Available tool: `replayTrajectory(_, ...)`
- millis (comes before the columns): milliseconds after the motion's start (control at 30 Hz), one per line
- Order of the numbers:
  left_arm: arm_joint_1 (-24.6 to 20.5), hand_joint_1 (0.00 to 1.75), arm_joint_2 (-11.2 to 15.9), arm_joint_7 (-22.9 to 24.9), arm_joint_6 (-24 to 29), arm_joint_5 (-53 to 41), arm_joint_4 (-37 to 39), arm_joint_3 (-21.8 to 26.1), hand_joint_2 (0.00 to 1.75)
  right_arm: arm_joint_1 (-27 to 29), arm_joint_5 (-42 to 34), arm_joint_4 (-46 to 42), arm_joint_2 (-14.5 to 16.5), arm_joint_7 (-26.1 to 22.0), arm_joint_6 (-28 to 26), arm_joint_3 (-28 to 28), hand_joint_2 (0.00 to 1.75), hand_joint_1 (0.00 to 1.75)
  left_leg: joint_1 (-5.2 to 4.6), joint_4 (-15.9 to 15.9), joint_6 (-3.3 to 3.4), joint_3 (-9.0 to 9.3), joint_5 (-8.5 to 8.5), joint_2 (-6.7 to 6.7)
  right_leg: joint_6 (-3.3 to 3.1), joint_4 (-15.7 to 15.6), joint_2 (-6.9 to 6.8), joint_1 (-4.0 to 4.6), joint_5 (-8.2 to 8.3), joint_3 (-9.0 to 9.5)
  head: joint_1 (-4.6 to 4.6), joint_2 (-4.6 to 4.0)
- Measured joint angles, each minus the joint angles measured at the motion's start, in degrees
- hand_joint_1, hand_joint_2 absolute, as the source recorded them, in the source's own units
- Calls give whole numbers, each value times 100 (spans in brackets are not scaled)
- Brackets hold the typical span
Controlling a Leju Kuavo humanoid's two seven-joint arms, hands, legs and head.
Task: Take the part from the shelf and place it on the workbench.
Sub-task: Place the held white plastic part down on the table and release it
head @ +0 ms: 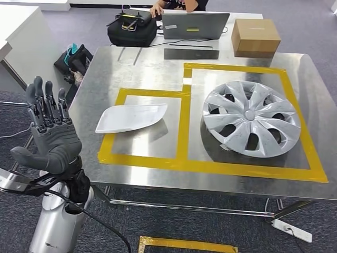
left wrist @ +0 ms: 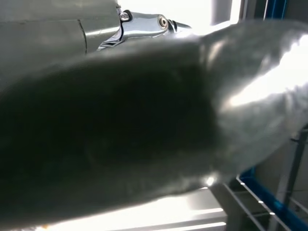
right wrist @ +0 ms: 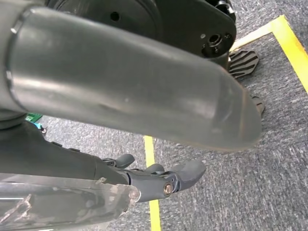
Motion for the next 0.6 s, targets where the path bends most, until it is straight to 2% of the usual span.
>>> replayTrajectory(33,28,0,3,0,-41,38,-40,8,0,0,-17,0,1,-20,1,-15,0,0,24,-38,6,25,29,4,20,92,-4,6,-76,-36,11,0)
replayTrajectory(67,55,0,3,0,-71,56,-67,19,0,-2,-33,0,4,-42,4,-30,0,0,52,-74,7,47,49,9,40,307,-9,6,-225,-128,27,0)
replayTrajectory(133,118,0,3,0,-110,74,-95,43,0,0,-56,1,11,-72,18,-56,0,0,75,-85,5,48,57,14,93,1039,-16,-29,-632,-449,59,0)
replayTrajectory(167,153,0,3,0,-123,78,-100,54,0,3,-62,1,15,-80,25,-67,0,0,78,-82,0,42,60,15,121,1381,-18,-51,-779,-599,65,0)
replayTrajectory(200,186,0,3,0,-130,75,-103,65,0,6,-66,2,17,-87,30,-78,0,0,83,-76,-9,34,65,14,150,1561,-19,-70,-821,-672,64,0)
replayTrajectory(233,211,0,4,0,-137,73,-104,78,0,7,-67,2,18,-94,32,-86,0,0,93,-65,-24,24,71,12,179,1522,-20,-87,-752,-640,65,0)
replayTrajectory(267,230,0,4,0,-143,69,-109,94,0,4,-67,1,19,-99,32,-95,0,0,112,-42,-50,7,76,9,211,1257,-20,-105,-590,-493,65,0)
replayTrajectory(333,254,0,4,0,-152,44,-138,129,0,-10,-68,2,29,-105,21,-107,0,0,138,46,-129,-50,74,1,271,514,1,-142,-275,-97,71,0)
replayTrajectory(367,260,0,1,0,-156,28,-163,147,0,-17,-70,4,41,-101,10,-109,0,0,142,95,-174,-81,72,-3,249,260,25,-153,-190,30,65,0)
replayTrajectory(400,266,0,-2,0,-160,10,-186,163,0,-20,-72,5,53,-95,-1,-112,0,0,137,127,-215,-103,80,-6,207,152,49,-154,-163,81,56,0)
replayTrajectory(500,293,0,-6,0,-164,-18,-216,219,0,-13,-75,8,68,-74,-21,-124,0,0,146,150,-311,-155,120,-8,20,185,65,-137,-92,31,34,0)
replayTrajectory(533,304,0,-4,0,-161,-22,-219,238,0,-11,-78,8,69,-69,-23,-131,0,0,154,228,-344,-201,32,2,-30,190,56,-138,-52,-2,27,0)
replayTrajectory(567,311,0,-4,0,-159,-26,-222,257,0,-8,-82,9,70,-64,-25,-141,0,0,162,415,-374,-280,-143,14,-74,190,45,-143,-9,-48,15,0)
replayTrajectory(600,316,0,-3,0,-158,-28,-225,275,0,-6,-86,9,71,-61,-25,-150,0,0,168,704,-403,-385,-386,26,-104,189,34,-143,29,-86,4,0)
